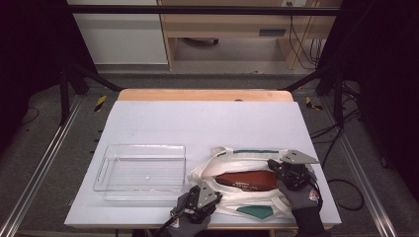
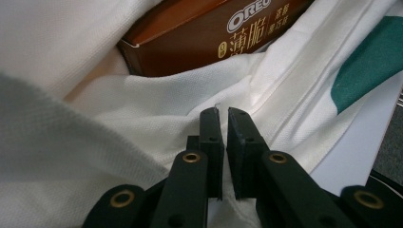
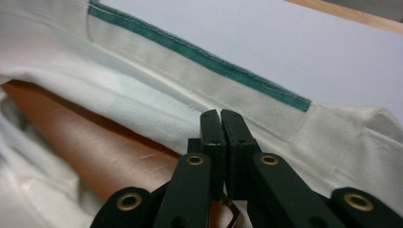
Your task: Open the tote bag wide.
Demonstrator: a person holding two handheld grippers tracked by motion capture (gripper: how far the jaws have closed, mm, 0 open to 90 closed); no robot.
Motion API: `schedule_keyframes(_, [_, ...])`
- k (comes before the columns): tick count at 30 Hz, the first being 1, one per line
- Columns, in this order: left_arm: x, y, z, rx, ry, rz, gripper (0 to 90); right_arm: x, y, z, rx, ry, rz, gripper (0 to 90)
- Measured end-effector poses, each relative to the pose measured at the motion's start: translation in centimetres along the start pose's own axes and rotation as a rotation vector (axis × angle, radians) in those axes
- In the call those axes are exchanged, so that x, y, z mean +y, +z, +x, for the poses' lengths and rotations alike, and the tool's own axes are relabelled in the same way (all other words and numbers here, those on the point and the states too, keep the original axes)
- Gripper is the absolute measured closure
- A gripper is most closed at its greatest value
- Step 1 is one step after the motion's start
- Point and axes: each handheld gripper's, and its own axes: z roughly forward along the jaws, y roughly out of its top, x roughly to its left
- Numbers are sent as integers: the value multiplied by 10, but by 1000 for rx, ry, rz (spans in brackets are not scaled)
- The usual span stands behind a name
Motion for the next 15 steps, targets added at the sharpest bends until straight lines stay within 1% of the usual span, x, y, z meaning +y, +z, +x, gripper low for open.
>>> schedule_keyframes(7, [0, 0, 0, 0, 2, -1, 842, -5, 20, -11, 20, 50, 55, 884])
schedule_keyframes(10, [0, 0, 0, 0, 2, -2, 842, -7, 24, -14, 29, 63, 62, 880])
schedule_keyframes(12, [0, 0, 0, 0, -1, -2, 842, -8, 26, -17, 39, 93, 60, 869])
schedule_keyframes(15, [1, 0, 0, -1, -3, 4, 840, -9, 25, -17, 32, 102, 50, 824])
